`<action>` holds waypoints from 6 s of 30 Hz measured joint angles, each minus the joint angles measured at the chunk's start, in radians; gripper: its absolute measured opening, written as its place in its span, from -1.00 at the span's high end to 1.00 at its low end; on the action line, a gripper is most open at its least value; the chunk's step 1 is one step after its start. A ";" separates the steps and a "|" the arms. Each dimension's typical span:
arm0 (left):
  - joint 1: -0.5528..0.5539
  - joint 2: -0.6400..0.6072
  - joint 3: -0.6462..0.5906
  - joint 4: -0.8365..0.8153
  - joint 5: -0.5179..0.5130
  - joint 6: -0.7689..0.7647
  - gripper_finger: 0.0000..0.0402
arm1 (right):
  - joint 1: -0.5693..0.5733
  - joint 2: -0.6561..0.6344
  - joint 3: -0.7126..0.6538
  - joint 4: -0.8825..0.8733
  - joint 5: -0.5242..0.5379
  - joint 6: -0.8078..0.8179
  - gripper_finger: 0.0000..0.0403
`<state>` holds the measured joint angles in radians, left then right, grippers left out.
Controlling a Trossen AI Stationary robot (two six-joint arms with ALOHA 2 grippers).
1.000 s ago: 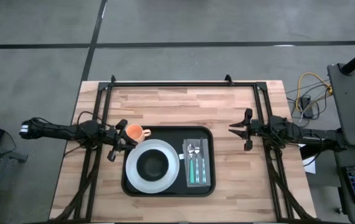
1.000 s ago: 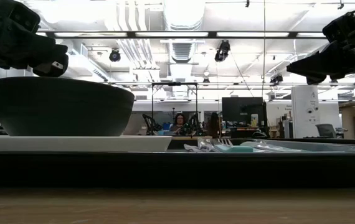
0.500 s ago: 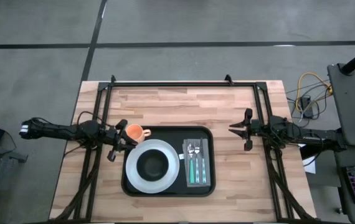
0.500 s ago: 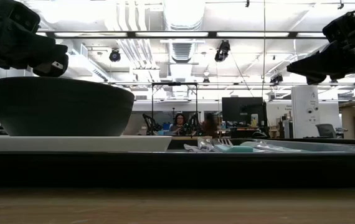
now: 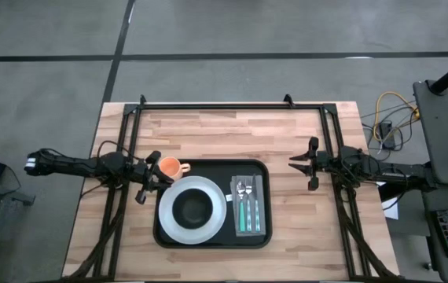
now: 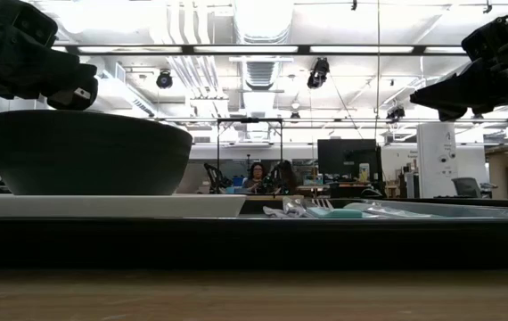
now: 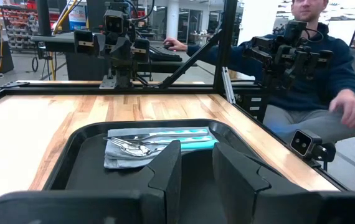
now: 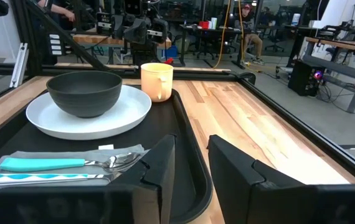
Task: Set up tray
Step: Return to Home Position
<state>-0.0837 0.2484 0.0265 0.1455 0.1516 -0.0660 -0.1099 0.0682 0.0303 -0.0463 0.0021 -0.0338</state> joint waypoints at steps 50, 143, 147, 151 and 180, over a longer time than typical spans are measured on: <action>0.000 0.000 0.000 0.000 0.000 0.000 0.63 | 0.000 0.000 0.000 0.000 0.000 0.000 0.62; 0.000 0.000 0.000 0.000 0.000 0.000 0.63 | 0.000 0.000 0.000 0.000 0.000 0.000 0.58; 0.000 0.000 0.000 0.000 0.000 0.000 0.63 | 0.000 0.000 0.000 0.000 0.000 0.000 0.58; 0.000 0.000 0.000 0.000 0.000 0.000 0.63 | 0.000 0.000 0.000 0.000 0.000 0.000 0.61; 0.000 0.000 0.000 0.000 0.000 0.000 0.63 | 0.000 0.000 0.000 0.000 0.000 0.000 0.61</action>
<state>-0.0837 0.2485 0.0269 0.1455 0.1516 -0.0662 -0.1100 0.0681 0.0307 -0.0463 0.0021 -0.0338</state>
